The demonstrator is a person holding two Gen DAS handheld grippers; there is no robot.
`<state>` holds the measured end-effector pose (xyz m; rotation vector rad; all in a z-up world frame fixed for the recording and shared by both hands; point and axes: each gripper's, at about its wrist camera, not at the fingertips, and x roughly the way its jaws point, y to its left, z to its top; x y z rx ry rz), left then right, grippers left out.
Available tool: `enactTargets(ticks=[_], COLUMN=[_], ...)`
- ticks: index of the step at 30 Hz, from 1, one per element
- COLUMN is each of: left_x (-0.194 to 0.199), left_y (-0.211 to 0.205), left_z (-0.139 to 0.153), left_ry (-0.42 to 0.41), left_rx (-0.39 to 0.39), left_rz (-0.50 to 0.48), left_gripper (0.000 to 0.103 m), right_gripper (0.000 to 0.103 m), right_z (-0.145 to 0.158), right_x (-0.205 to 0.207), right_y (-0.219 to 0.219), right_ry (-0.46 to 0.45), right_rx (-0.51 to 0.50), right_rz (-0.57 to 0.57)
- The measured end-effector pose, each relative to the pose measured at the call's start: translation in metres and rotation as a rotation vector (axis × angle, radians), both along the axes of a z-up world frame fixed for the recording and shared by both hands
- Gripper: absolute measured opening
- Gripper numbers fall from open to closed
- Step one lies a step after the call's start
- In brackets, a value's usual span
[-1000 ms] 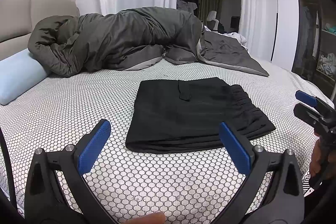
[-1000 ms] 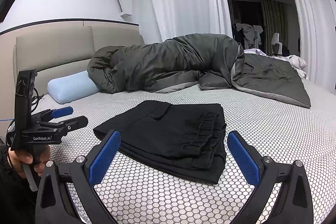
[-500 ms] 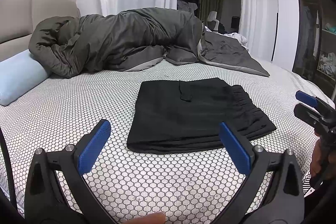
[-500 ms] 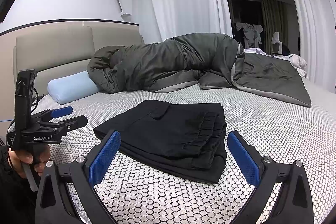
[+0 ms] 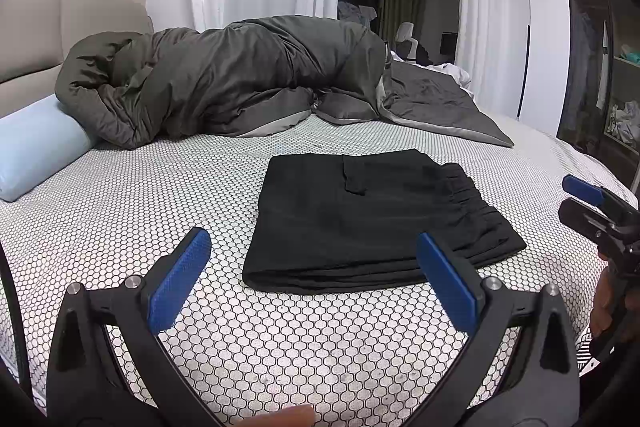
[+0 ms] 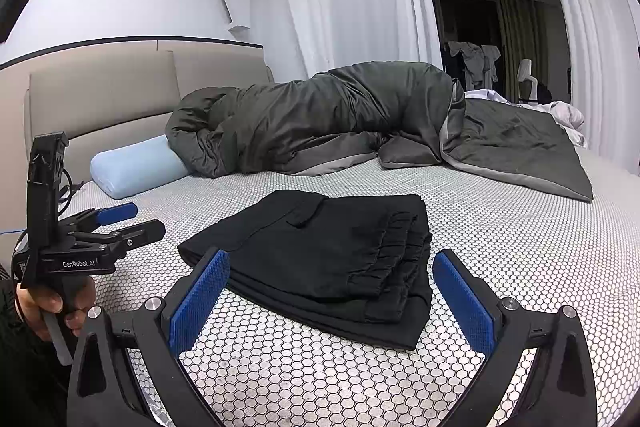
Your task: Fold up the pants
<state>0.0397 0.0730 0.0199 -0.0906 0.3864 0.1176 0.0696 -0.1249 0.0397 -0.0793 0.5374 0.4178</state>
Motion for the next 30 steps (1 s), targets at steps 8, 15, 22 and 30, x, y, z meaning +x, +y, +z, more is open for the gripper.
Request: enactTargets(ticks=[8,15,22,30], left_x=[0.0001,-0.0004,0.0001,-0.0018], left_y=[0.0019,0.0,0.0028,0.006], left_z=[0.0003,0.0005,0.0004,0.0018], left_ry=[-0.001,-0.003,-0.004,-0.013], left_rx=[0.002,0.003,0.004,0.016], left_rz=[-0.003,0.0,-0.005,-0.016], left_gripper=[0.102,0.102,0.102,0.102], right_gripper=[0.103,0.103,0.103,0.103], right_z=[-0.0002,-0.0014,-0.0023,-0.004], right_x=[-0.0003,-0.0003,0.001,0.0011], right_y=[0.0003,0.0031,0.0047,0.0089], right_ry=[-0.001,0.004,0.011,0.014], right_rx=[0.002,-0.006,-0.009,-0.018], right_rz=[-0.001,-0.001,0.006,0.015])
